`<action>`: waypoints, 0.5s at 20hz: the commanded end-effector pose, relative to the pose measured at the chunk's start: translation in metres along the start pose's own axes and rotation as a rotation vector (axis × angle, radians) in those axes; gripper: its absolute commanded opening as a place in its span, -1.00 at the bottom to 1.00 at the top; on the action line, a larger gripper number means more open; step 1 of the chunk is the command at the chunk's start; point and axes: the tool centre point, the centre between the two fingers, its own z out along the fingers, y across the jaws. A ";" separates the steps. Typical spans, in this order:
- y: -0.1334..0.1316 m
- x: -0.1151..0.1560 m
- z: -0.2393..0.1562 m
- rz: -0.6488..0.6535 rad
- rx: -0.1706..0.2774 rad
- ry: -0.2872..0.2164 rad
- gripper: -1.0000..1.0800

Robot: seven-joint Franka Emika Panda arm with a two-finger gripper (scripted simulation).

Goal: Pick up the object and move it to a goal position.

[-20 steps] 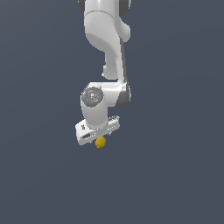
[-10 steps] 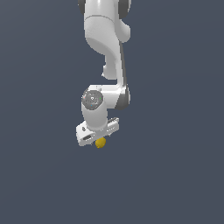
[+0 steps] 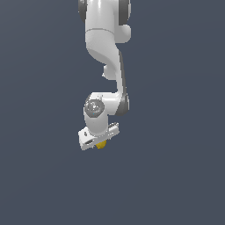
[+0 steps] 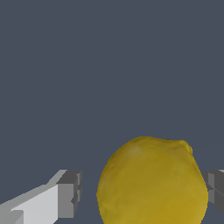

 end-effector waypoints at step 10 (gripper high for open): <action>0.001 0.001 0.001 0.000 -0.001 0.002 -1.00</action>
